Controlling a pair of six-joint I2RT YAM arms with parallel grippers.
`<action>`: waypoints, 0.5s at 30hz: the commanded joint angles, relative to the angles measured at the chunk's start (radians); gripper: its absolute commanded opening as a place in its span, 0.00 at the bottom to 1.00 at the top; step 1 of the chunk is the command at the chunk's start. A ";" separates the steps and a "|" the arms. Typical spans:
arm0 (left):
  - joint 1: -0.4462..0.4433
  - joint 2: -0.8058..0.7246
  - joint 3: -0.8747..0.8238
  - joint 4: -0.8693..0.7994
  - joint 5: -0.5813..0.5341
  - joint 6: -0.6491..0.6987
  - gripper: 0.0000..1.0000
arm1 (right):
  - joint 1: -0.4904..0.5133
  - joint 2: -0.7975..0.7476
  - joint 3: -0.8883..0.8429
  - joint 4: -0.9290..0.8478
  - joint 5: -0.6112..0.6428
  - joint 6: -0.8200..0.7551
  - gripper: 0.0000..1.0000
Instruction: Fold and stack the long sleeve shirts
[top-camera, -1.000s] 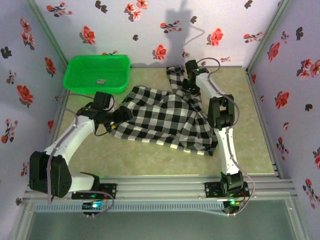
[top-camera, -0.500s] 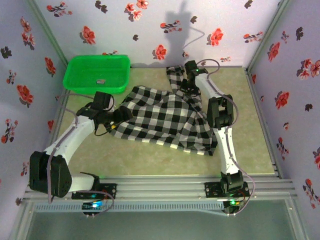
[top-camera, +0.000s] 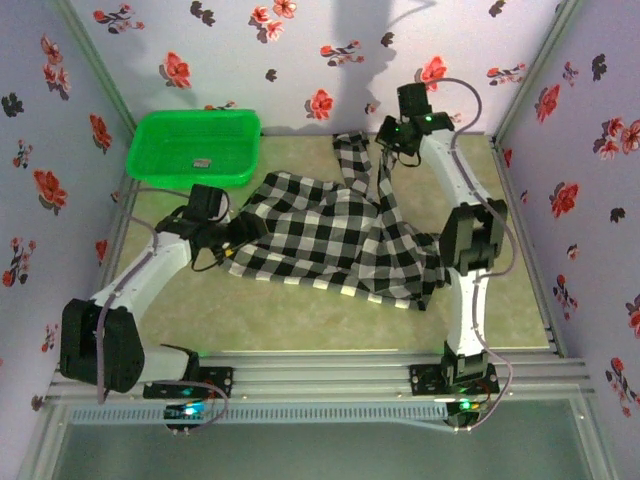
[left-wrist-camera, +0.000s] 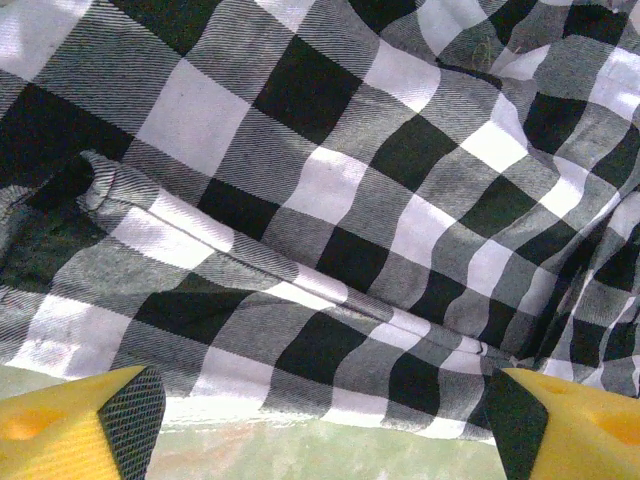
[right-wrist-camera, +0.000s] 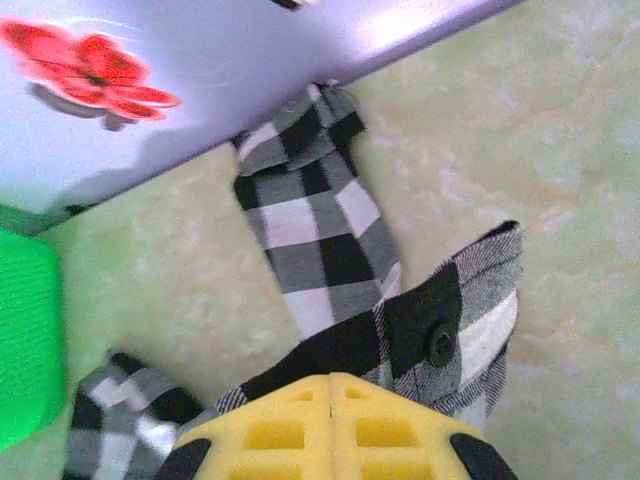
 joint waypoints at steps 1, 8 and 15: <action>0.008 0.028 0.003 0.041 0.027 -0.009 0.86 | 0.009 -0.120 -0.115 0.078 -0.064 0.021 0.00; 0.021 0.094 0.041 0.062 0.042 -0.029 0.87 | 0.070 -0.366 -0.329 0.120 -0.107 0.052 0.00; 0.067 0.132 0.074 0.063 0.065 -0.047 0.87 | 0.216 -0.479 -0.510 0.198 -0.063 0.173 0.00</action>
